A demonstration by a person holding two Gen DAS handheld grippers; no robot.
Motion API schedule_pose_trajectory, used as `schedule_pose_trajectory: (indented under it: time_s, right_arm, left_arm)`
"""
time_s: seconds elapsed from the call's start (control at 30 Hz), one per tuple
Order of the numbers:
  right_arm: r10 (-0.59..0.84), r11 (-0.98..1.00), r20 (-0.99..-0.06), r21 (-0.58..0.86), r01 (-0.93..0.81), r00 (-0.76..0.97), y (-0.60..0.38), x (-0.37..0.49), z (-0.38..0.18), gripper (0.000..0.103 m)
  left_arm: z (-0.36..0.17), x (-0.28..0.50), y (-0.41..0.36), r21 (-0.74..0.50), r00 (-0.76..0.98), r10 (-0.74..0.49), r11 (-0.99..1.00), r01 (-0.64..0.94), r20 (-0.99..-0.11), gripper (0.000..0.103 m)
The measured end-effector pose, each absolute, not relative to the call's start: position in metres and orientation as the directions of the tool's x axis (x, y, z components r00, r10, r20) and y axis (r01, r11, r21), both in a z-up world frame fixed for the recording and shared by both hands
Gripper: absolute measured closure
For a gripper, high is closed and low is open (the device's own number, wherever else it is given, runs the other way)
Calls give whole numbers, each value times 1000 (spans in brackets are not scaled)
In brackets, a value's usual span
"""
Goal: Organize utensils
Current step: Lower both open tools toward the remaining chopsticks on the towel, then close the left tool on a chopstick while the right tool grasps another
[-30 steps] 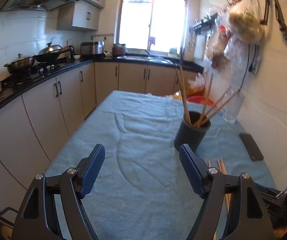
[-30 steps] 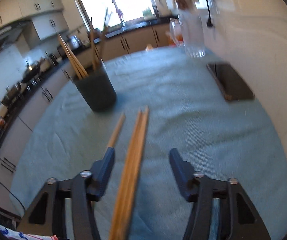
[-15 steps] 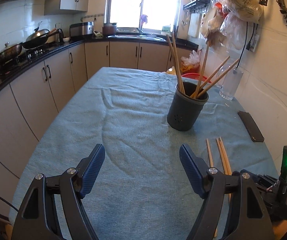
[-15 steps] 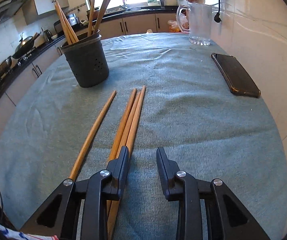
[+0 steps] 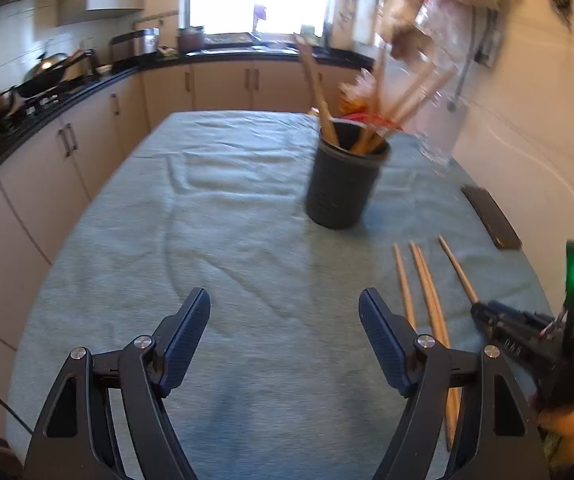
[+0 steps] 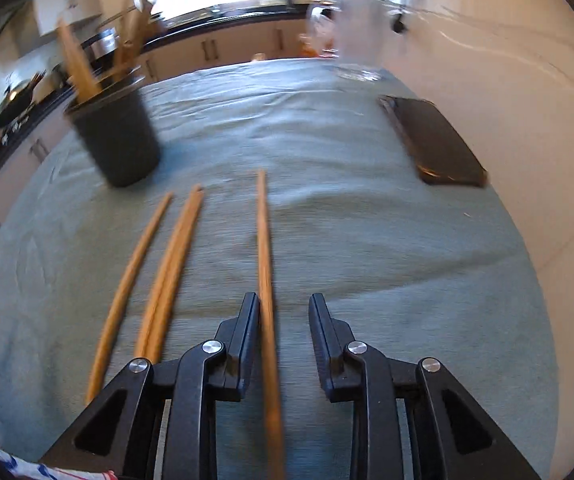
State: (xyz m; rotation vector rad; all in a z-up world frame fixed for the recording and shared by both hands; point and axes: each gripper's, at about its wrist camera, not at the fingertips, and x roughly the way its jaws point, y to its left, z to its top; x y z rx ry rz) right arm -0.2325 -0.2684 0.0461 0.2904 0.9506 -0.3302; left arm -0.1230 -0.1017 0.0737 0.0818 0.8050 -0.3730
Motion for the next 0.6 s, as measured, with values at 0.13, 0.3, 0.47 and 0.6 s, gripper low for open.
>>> schedule_pose_trajectory:
  time_s: [0.13, 0.3, 0.47, 0.6]
  right_arm:
    - [-112, 907, -813, 151, 393, 571, -278, -242, 46, 76]
    - [-104, 910, -798, 164, 380, 593, -278, -245, 45, 75]
    - [-55, 901, -781, 230, 369, 622, -286, -247, 42, 74]
    - [-47, 900, -777, 239, 363, 628, -286, -250, 42, 74]
  left_arm:
    - [63, -120, -130, -101, 563, -350, 900, 425, -749, 27]
    - [51, -111, -168, -140, 473, -406, 854, 501, -782, 47]
    - [31, -98, -200, -103, 425, -376, 835, 540, -824, 63]
    - [17, -95, -218, -97, 384, -369, 815, 571, -846, 65]
